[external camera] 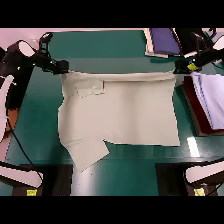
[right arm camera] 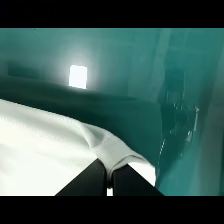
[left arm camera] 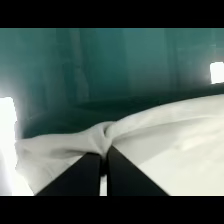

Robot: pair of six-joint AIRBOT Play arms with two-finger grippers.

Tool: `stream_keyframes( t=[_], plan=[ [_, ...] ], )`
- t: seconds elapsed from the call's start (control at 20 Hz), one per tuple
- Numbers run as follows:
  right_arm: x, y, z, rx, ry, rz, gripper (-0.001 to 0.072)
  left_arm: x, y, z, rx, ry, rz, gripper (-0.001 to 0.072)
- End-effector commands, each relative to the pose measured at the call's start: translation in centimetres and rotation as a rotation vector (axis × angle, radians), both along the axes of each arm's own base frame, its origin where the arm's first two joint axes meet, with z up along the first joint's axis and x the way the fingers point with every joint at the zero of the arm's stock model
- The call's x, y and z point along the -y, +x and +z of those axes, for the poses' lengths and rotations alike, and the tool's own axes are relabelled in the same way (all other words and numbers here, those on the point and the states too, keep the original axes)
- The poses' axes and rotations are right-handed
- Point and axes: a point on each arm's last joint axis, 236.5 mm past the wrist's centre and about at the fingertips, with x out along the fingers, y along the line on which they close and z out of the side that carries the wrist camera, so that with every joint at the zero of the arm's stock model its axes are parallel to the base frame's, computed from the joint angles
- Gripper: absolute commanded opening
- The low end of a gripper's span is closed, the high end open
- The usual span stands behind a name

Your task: Fold the shirts.

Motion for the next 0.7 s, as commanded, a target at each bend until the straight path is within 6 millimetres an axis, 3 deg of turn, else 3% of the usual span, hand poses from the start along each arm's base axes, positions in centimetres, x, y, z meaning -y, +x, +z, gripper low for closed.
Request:
stream_keyframes(
  t=[0.0,0.1,0.4,0.45,0.5,0.55,0.65],
  plan=[
    [-0.2,-1.6,0.1,-0.029,-0.012,0.033,0.0016,0.0,-3.8,-2.1,-0.171,0.043,-0.087,0.0028],
    [-0.5,-3.9,-1.2,-0.064,-0.005,0.027,0.0016,-0.2,-6.3,-4.3,-0.283,0.053,-0.109,0.0028],
    [-1.0,-7.9,-6.5,-0.159,0.015,-0.002,0.0018,-0.5,-10.3,-10.9,-0.440,0.048,-0.086,0.0030],
    [-1.1,-8.1,-6.8,-0.166,0.016,-0.004,0.0025,-0.5,-10.6,-11.2,-0.452,0.049,-0.088,0.0120],
    [-1.1,-8.0,-6.7,-0.163,0.021,-0.005,0.0182,-0.5,-10.7,-11.1,-0.456,0.049,-0.090,0.0446],
    [-1.1,-7.8,-6.4,-0.153,0.021,-0.007,0.0397,-0.5,-11.0,-10.7,-0.461,0.048,-0.088,0.0549],
    [-1.5,-8.2,-4.8,-0.166,0.036,0.014,0.0396,-0.4,-11.9,-9.0,-0.461,0.047,-0.098,0.0536]
  ],
)
